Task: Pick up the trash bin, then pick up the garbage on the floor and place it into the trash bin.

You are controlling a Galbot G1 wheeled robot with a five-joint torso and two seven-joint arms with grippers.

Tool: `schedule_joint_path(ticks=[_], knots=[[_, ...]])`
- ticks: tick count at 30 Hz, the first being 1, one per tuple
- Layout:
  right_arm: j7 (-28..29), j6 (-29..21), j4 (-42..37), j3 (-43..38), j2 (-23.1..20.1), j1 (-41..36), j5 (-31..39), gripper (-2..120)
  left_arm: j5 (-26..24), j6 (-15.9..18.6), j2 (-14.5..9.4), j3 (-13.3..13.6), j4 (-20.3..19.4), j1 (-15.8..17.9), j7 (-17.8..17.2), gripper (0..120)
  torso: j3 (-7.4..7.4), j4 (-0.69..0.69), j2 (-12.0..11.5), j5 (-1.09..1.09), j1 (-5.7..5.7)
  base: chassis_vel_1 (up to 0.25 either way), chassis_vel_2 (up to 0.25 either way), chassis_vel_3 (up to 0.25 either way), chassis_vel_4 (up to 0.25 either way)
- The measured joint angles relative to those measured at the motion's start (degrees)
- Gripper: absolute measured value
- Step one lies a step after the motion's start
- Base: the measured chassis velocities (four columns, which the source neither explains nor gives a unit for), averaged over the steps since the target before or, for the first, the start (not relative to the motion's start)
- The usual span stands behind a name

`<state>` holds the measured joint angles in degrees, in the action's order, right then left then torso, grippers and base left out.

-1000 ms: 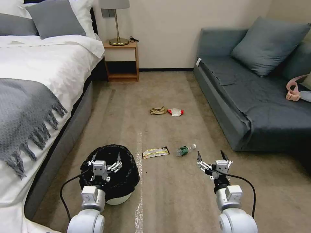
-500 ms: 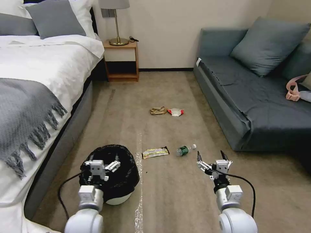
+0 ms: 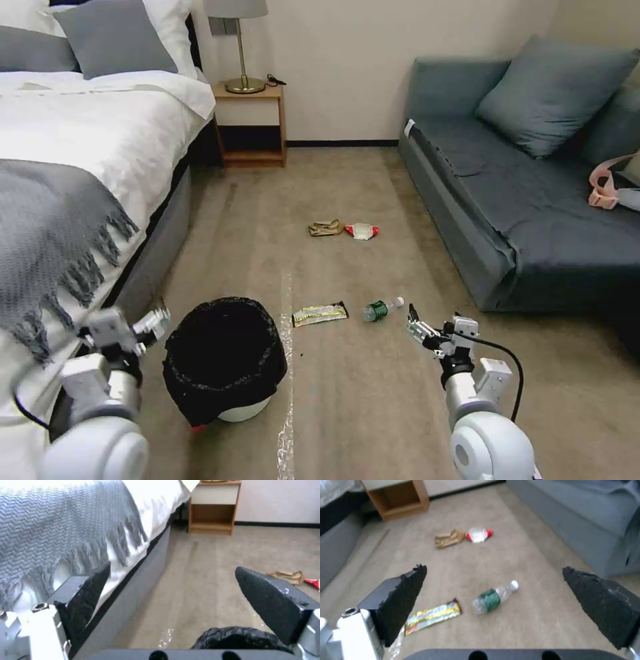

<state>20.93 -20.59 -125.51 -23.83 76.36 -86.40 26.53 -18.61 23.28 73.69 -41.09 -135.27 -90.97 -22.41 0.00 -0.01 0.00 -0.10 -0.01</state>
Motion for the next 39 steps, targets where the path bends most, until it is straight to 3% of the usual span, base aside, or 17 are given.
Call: schedule_joint_path(ticks=[1,2,5,8,12,16,17,20,25,26,29,33,39], knots=[[0.0,0.0,0.0,0.0,0.0,0.0,0.0,100,0.0,0.0,0.0,0.0,0.0,0.0,0.0,100,0.00,0.00,0.0,0.00,0.00,0.000,0.000,0.000,0.000],[1.7,-1.7,-0.9,0.7,-0.8,0.3,2.1,100,0.1,-0.1,-0.2,-0.1,0.0,0.0,0.0,100,0.00,0.01,0.0,0.14,0.00,0.000,0.000,0.000,0.000],[4.6,-4.6,-2.5,1.7,-2.1,0.6,5.9,100,-0.1,0.4,-0.3,-0.2,0.3,-0.1,0.1,100,0.00,0.01,0.0,0.05,0.00,0.000,0.000,0.000,0.000],[5.5,-5.6,-2.9,2.1,-2.5,0.7,7.1,100,-0.2,1.3,-0.4,-0.3,0.5,-0.3,0.0,100,0.00,0.01,0.0,0.12,0.00,0.000,0.000,0.000,0.000],[5.7,-5.7,-3.0,2.1,-2.6,0.7,7.2,100,-0.2,4.9,-0.8,-0.3,1.0,0.3,-1.5,100,0.00,0.01,0.0,0.11,0.00,0.000,0.000,0.000,0.000],[1.3,-4.5,-2.3,2.2,-7.2,1.0,5.5,100,-9.1,11.8,-3.7,0.5,2.5,2.4,-6.2,100,0.00,-0.02,0.0,0.11,0.00,0.000,0.000,0.000,0.000],[1.3,-4.5,-2.3,2.2,-7.2,1.0,5.5,100,-9.1,11.8,-3.7,0.5,2.5,2.4,-6.2,100,0.00,-0.02,0.0,0.11,0.00,0.000,0.000,0.000,0.000],[-1.4,-2.9,-0.5,1.7,-9.6,2.0,4.4,100,-14.9,14.1,-6.9,0.8,4.3,4.3,-7.9,99,0.00,0.00,0.0,0.08,0.00,0.000,0.000,0.000,0.000],[-2.5,-1.6,1.7,2.1,-9.6,3.2,3.8,100,-17.4,16.2,-9.2,1.6,5.9,5.1,-7.9,97,0.00,0.00,0.0,0.10,0.00,0.000,0.000,0.000,0.000],[-3.0,-0.9,3.3,2.7,-9.3,3.9,3.3,100,-17.6,17.0,-9.7,2.6,7.6,5.7,-7.7,93,0.00,0.01,0.0,0.11,0.00,0.000,0.000,0.000,0.000],[-3.4,-0.6,4.3,3.5,-9.0,4.6,3.0,100,-18.5,17.2,-9.7,5.1,11.2,7.1,-7.8,77,0.00,0.01,0.0,0.08,0.00,0.000,0.000,0.000,0.000],[-3.5,-0.6,4.3,4.0,-8.8,5.0,2.9,100,-18.6,17.2,-9.0,6.9,13.6,8.1,-7.8,69,0.00,0.01,0.0,0.09,0.00,0.000,0.000,0.000,0.000],[-4.3,-0.6,4.6,4.0,-10.2,5.5,2.9,100,-18.1,17.1,-8.2,9.2,17.0,10.2,-6.8,75,0.00,0.00,0.0,0.09,0.00,0.000,0.000,0.000,0.000]])
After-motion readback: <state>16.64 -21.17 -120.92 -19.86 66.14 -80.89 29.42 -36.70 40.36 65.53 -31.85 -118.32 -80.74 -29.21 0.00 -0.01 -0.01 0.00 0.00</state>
